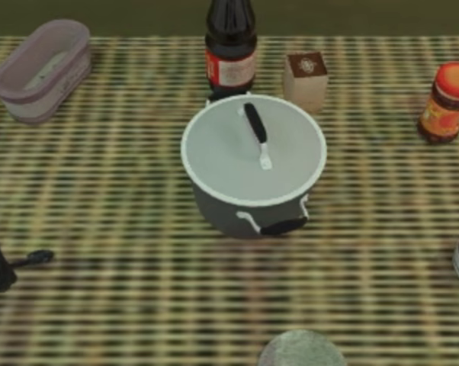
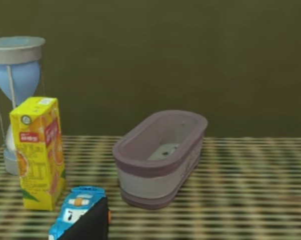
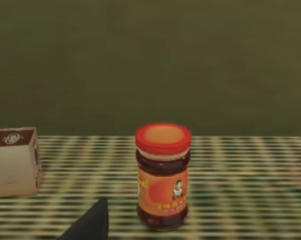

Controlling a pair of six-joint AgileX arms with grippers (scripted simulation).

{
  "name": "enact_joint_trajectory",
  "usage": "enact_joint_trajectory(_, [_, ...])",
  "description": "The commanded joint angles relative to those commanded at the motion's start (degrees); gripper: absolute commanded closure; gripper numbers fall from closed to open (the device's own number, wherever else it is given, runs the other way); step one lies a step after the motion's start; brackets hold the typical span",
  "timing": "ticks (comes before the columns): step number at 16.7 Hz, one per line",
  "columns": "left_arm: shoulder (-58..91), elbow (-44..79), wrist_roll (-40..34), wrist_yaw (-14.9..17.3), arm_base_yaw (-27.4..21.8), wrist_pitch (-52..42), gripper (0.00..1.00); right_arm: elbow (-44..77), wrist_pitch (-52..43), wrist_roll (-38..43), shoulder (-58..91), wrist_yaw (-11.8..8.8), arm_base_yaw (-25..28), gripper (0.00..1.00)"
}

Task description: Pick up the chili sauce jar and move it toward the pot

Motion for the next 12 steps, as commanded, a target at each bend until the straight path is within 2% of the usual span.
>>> enact_joint_trajectory(6, [0.0,0.0,0.0,0.0,0.0,0.0,0.0,5.32,-2.38,-0.83,4.57,-0.77,0.44,0.0])
enact_joint_trajectory(12, [0.0,0.0,0.0,0.0,0.0,0.0,0.0,27.06,-14.02,-5.18,26.16,-2.46,0.75,0.0])
